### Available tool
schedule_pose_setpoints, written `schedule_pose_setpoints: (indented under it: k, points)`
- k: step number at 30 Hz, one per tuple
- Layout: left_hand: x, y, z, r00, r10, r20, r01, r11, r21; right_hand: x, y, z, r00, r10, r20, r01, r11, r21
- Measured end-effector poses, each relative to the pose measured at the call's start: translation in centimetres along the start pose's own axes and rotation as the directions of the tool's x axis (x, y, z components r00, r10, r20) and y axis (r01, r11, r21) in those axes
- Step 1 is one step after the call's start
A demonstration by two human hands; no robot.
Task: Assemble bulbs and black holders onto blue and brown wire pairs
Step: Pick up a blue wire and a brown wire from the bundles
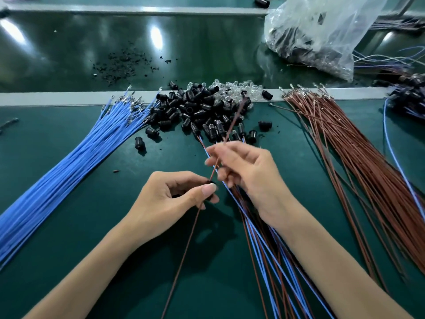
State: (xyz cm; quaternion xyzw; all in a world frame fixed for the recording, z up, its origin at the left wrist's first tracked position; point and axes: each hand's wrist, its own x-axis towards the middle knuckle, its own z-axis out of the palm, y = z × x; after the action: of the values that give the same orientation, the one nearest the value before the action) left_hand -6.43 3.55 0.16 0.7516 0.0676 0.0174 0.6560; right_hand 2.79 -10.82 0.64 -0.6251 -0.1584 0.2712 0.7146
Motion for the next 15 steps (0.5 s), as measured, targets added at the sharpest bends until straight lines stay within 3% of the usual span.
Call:
schedule_pose_setpoints:
  k: [2,3,9,15]
  points:
    - [-0.03,-0.05,0.0,1.0,-0.009,0.01,0.009,1.0,-0.013,0.34,-0.06,-0.36,0.996,-0.016,-0.087,0.032,0.983,0.182]
    - [-0.06,-0.03,0.03,1.0,-0.007,0.014,0.007,1.0,-0.01,0.39,0.0,-0.49,0.994,-0.026,-0.104,0.045,0.981,0.188]
    - [0.03,0.05,0.11,1.0,0.025,-0.018,-0.026,0.999,-0.031,-0.07,0.32,-0.31,0.993,-0.043,0.107,0.058,0.989,-0.138]
    - [0.06,0.19,0.34,0.998,0.019,-0.052,-0.021,0.998,-0.052,0.01,0.41,-0.62,0.995,-0.097,0.028,0.099,0.994,-0.042]
